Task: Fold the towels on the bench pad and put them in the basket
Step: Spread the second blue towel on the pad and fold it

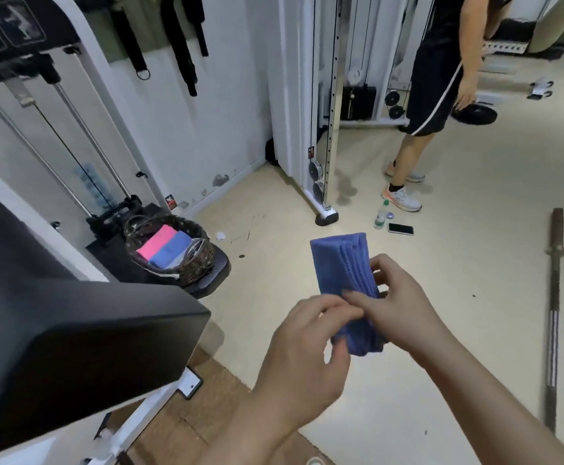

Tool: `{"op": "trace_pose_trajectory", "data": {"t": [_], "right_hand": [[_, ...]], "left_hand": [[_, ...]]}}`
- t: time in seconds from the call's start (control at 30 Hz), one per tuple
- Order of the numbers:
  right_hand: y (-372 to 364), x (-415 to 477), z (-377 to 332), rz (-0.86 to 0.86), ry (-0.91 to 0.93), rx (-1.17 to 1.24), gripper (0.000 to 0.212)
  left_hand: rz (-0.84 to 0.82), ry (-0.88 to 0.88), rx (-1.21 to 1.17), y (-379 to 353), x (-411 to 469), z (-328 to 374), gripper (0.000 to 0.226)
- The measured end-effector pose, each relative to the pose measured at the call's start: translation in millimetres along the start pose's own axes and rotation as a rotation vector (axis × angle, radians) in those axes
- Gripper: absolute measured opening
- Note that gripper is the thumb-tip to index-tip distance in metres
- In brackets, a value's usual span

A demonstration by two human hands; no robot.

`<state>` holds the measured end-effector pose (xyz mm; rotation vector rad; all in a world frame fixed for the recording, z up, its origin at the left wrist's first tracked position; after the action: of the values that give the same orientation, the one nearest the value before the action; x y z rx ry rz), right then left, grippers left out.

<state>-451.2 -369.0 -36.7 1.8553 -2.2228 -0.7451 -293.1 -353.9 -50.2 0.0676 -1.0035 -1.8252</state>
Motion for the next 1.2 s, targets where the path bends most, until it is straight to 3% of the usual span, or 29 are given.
{"op": "trace_pose_trajectory", "data": {"t": [0.1, 0.2, 0.3, 0.4, 0.6, 0.77, 0.93, 1.07, 1.2], "right_hand": [[8, 41, -16, 0.020, 0.165, -0.296, 0.020], [7, 87, -32, 0.004, 0.328, -0.474, 0.025], [-5, 140, -41, -0.063, 0.490, -0.604, 0.030], [-22, 198, -49, -0.106, 0.641, -0.721, 0.031], [-59, 330, -64, -0.344, 0.851, -0.827, 0.028], [-100, 408, -88, -0.591, 0.927, -0.889, 0.037], [-167, 453, -121, -0.657, 1.080, -0.947, 0.036], [-244, 480, -142, -0.726, 1.046, -0.875, 0.034], [-335, 507, -156, -0.797, 0.890, -0.643, 0.040]], "left_hand": [[0.211, 0.154, 0.057, 10, 42, -17, 0.067], [0.207, 0.275, 0.143, 13, 81, -42, 0.093], [0.196, 0.330, 0.169, 13, 118, -77, 0.100], [0.192, 0.400, 0.177, 16, 152, -120, 0.089], [0.282, 0.563, 0.242, 33, 214, -199, 0.037], [0.386, 0.779, 0.311, 66, 222, -258, 0.032], [0.490, 1.003, 0.180, 103, 218, -302, 0.026], [0.612, 1.169, 0.110, 137, 201, -363, 0.029], [0.764, 1.272, -0.006, 165, 175, -447, 0.032]]}}
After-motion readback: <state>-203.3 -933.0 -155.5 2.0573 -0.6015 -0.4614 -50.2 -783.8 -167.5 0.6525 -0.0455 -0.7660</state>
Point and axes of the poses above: each hand's wrist, its own x-axis towards the middle knuckle, its own y-axis out of the back of the hand, z = x × y, the point moved 2 cm from there along x, towards the middle knuckle, and after that the axes turned 3 degrees about -z, right-handed, at the moved point
